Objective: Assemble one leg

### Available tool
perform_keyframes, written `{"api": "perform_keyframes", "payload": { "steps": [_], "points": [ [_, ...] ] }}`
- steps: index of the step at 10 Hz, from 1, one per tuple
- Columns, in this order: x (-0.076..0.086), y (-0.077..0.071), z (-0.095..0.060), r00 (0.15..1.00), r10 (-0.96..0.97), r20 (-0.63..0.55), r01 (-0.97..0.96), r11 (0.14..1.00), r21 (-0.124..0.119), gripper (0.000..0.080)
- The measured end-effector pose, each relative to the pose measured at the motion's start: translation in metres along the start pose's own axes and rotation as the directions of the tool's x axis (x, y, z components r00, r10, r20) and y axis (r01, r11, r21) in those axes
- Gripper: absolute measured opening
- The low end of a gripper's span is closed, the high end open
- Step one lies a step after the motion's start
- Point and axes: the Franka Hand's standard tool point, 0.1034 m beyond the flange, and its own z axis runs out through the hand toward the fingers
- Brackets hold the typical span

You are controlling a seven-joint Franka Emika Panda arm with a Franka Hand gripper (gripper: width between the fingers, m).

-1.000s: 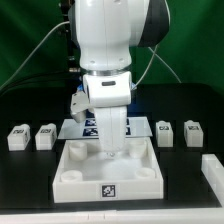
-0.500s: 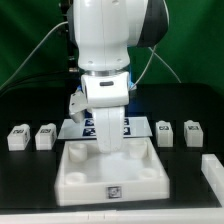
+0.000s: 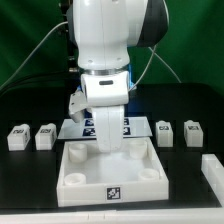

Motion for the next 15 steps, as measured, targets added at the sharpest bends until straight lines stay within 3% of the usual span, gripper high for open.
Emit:
{"api": "perform_keyframes", "payload": {
  "steps": [3, 4, 8, 10, 15],
  "points": [
    [0.000, 0.001, -0.001, 1.000, 0.000, 0.000, 0.000, 1.000, -0.003, 0.0065],
    [0.003, 0.009, -0.004, 1.000, 0.007, -0.001, -0.007, 1.000, -0.008, 0.0065],
    [0.059, 0.052, -0.007, 0.999, 0.024, -0.033, -0.025, 0.999, -0.040, 0.0063],
    [0.076, 0.063, -0.005, 0.999, 0.026, -0.046, -0.029, 0.998, -0.054, 0.0063],
    [0.077, 0.065, -0.003, 0.997, 0.056, -0.048, -0.059, 0.997, -0.055, 0.0063]
  ]
}}
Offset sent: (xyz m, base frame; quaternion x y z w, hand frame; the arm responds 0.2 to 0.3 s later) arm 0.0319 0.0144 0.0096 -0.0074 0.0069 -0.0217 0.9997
